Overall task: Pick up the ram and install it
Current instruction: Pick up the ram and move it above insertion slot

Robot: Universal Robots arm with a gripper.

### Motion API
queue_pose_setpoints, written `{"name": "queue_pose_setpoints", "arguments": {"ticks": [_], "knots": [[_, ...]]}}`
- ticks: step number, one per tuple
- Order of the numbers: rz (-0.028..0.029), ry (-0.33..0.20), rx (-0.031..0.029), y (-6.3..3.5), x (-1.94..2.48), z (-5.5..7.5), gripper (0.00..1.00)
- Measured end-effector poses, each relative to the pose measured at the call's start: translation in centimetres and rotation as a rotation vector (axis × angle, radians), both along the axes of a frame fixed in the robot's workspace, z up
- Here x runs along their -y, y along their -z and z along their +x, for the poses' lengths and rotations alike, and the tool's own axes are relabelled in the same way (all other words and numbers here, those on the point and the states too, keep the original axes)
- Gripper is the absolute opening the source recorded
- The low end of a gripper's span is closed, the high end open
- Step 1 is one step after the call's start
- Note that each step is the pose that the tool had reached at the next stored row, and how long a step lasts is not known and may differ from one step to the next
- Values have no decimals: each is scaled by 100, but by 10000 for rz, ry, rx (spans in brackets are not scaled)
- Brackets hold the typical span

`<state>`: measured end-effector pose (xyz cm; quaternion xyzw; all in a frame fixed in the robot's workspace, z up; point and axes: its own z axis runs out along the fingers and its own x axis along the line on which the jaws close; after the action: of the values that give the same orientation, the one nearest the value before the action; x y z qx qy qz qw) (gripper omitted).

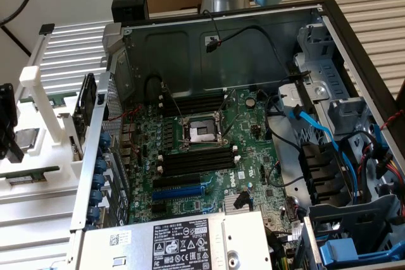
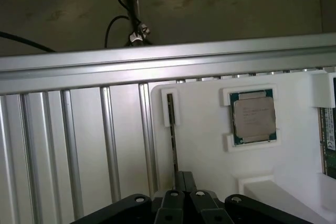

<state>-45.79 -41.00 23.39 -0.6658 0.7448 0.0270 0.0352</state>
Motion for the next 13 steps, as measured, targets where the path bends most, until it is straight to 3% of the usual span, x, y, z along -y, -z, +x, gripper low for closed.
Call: {"name": "queue_pose_setpoints", "arguments": {"ticks": [10,12,13], "knots": [[0,0,-1,0,0,0,11],[0,0,0,0,0,0,17],[0,0,0,0,0,0,24]]}}
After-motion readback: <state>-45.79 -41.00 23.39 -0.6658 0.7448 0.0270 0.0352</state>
